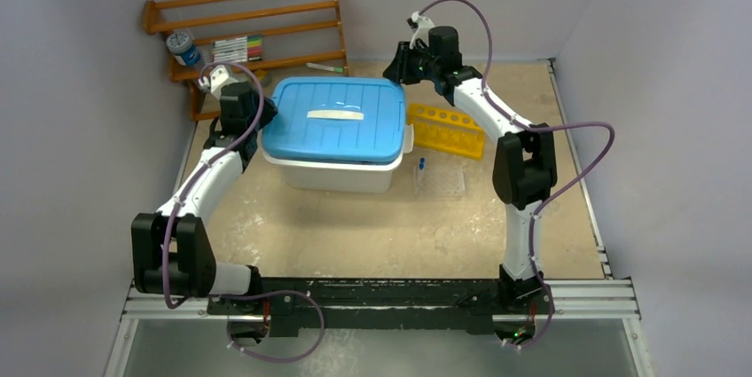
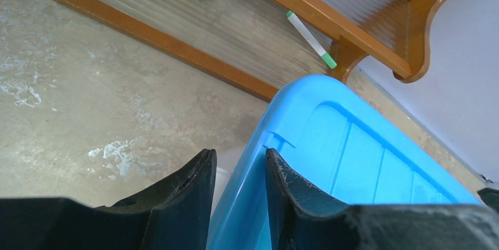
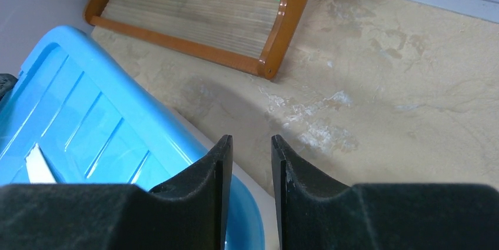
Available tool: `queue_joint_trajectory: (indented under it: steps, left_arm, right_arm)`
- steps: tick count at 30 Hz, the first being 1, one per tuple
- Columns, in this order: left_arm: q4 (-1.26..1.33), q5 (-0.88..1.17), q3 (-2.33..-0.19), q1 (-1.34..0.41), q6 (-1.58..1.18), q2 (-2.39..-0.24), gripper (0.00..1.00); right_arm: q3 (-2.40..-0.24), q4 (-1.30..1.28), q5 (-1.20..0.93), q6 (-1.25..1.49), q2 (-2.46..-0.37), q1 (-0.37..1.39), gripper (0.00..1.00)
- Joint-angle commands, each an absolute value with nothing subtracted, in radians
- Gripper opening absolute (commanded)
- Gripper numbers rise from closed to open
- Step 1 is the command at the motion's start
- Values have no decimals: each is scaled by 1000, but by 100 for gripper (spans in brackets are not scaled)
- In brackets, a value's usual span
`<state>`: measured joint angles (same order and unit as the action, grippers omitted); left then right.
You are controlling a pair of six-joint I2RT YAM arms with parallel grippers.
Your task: Organize the chemistry lab equipment
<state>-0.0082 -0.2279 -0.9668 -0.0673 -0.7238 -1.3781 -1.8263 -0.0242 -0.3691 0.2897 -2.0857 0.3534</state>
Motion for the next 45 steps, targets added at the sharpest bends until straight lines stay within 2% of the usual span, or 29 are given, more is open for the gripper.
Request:
queue_joint_trajectory:
  steps: [1, 16, 23, 27, 28, 32, 34, 40, 45]
  left_arm:
    - [17, -180, -939, -63, -736, -1309, 35]
    - [-4, -118, -854, -63, -757, -1158, 35]
    - [-15, -108, -880, -63, -747, -1148, 35]
    - [-36, -127, -893, -63, -729, -1139, 35]
    - [-38, -135, -893, -64, -727, -1138, 35]
    - [-34, -149, -912, -63, -724, -1155, 36]
    - [-32, -130, -944, -63, -726, -1187, 36]
    - [-32, -106, -1040, -63, -724, -1266, 38]
    - [-12, -94, -1008, -63, -734, -1281, 38]
  right_arm:
    - [-1794, -24, -395, 255, -2022, 364, 32]
    - [-1661, 18, -353, 247, -1903, 379, 30]
    - [-1695, 54, -317, 257, -1869, 379, 39]
    - [-1692, 73, -310, 267, -1813, 386, 40]
    - [-1688, 74, -313, 268, -1804, 392, 38]
    - [-1642, 68, -310, 258, -1722, 446, 9]
    - [-1599, 60, -299, 248, -1680, 479, 1]
    - [-1342, 84, -307, 282, -1559, 519, 0]
    - [-1129, 115, -296, 317, -1493, 520, 0]
